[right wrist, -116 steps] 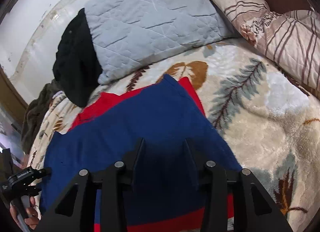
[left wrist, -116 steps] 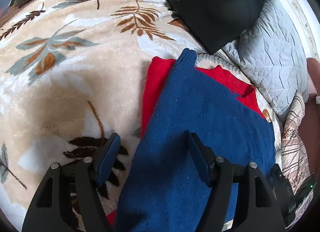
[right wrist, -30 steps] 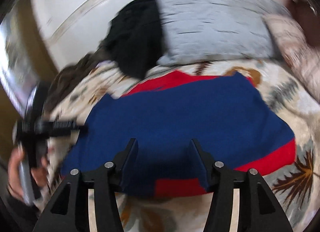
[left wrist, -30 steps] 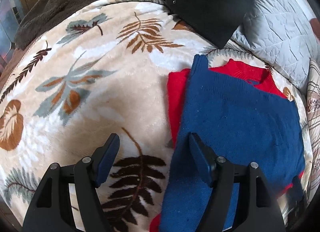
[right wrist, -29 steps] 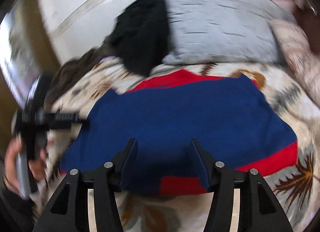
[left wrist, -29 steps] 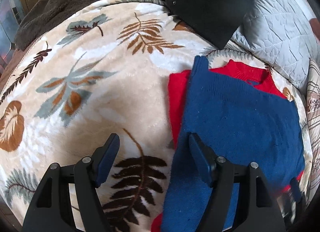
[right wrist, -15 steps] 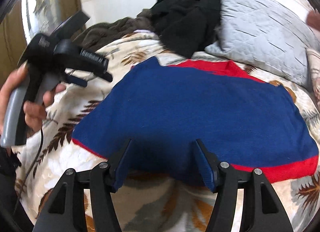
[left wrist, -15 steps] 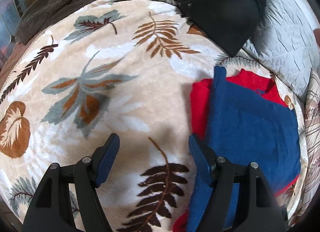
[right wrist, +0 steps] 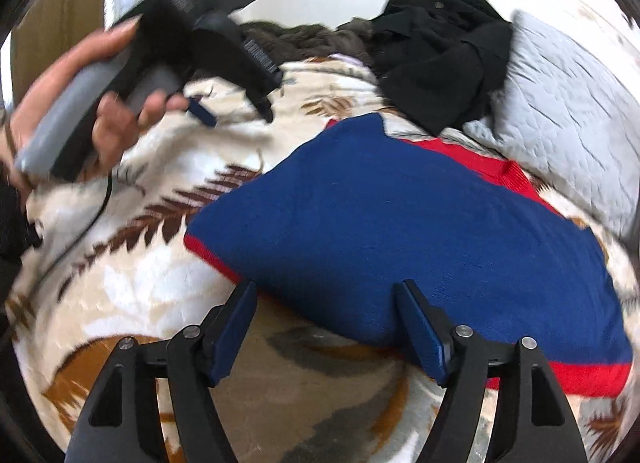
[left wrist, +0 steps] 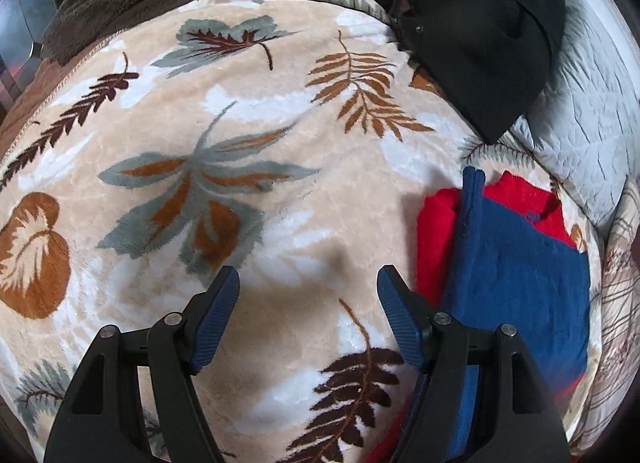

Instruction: Fold small clothes

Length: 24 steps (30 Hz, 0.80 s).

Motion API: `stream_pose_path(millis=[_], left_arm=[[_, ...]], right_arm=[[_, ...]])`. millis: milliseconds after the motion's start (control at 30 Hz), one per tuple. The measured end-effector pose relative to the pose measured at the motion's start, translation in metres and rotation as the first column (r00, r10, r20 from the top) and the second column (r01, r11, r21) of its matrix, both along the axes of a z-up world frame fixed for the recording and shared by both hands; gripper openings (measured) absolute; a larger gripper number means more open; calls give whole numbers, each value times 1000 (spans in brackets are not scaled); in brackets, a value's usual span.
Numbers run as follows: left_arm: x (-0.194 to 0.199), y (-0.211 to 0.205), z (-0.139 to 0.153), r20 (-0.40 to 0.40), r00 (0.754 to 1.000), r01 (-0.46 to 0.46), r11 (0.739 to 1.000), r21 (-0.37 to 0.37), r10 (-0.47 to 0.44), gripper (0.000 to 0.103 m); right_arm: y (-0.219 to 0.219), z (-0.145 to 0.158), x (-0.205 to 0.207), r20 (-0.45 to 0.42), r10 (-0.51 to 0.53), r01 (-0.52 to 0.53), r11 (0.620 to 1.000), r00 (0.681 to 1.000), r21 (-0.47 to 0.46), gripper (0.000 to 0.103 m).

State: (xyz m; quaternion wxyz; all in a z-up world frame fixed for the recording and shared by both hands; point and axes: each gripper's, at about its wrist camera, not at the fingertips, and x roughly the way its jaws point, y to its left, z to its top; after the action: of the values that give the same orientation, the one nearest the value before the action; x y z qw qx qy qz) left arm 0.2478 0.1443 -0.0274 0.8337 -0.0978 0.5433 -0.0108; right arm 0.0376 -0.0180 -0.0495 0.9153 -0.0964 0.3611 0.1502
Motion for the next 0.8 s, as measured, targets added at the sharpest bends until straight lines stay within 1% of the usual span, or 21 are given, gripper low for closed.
stream_pose_path(millis=[33, 67, 133, 200, 233, 267, 300, 367, 400, 433, 467, 500, 567, 633, 700, 800], left_arm=[[1, 0, -2, -6, 1000, 2, 1000, -12, -2, 71], [2, -1, -3, -10, 1000, 6, 1000, -19, -6, 71], [3, -5, -5, -18, 1000, 19, 1000, -15, -19, 71], [4, -9, -6, -22, 999, 29, 1000, -1, -29, 71], [5, -9, -6, -22, 999, 32, 999, -12, -33, 71], [7, -9, -6, -25, 999, 36, 999, -37, -37, 71], [8, -10, -6, -31, 999, 37, 996, -77, -39, 71], [11, -14, -8, -42, 997, 55, 988, -145, -62, 71], [13, -17, -9, -49, 996, 66, 984, -167, -75, 71], [16, -22, -11, -62, 993, 84, 977, -194, -98, 71], [22, -29, -14, -82, 988, 108, 967, -228, -130, 71], [25, -32, -17, -98, 984, 119, 960, -252, -147, 71], [35, -41, -24, -132, 975, 132, 944, -302, -179, 71], [45, -47, -32, -168, 966, 130, 931, -342, -197, 73], [51, -51, -31, -166, 967, 123, 922, -367, -195, 84], [59, -62, -33, -166, 962, 133, 901, -414, -218, 83]], right_arm=[[6, -1, 1, 3, 17, -17, 1000, 1000, -21, 75], [14, -1, 2, 26, 28, -26, 997, 999, -68, 75], [27, -2, 6, 42, 47, -41, 990, 998, -137, 75], [44, -6, 11, 50, 97, -83, 971, 994, -226, 75], [51, -8, 13, 56, 114, -95, 959, 992, -268, 75], [58, -11, 15, 68, 124, -96, 941, 990, -326, 76], [62, -12, 16, 83, 133, -94, 928, 988, -361, 76], [68, -15, 19, 116, 146, -86, 908, 983, -410, 75], [69, -15, 19, 125, 148, -84, 905, 981, -416, 72], [68, -15, 20, 135, 152, -84, 905, 979, -417, 59], [68, -16, 21, 133, 156, -88, 904, 979, -418, 35], [67, -17, 22, 128, 156, -88, 902, 979, -423, 28], [63, -14, 19, 148, 159, -85, 907, 976, -413, 21], [60, -7, 14, 184, 158, -72, 913, 970, -403, 19], [56, -1, 11, 206, 157, -68, 922, 966, -382, 19], [51, 6, 10, 211, 153, -69, 931, 965, -358, 18]])
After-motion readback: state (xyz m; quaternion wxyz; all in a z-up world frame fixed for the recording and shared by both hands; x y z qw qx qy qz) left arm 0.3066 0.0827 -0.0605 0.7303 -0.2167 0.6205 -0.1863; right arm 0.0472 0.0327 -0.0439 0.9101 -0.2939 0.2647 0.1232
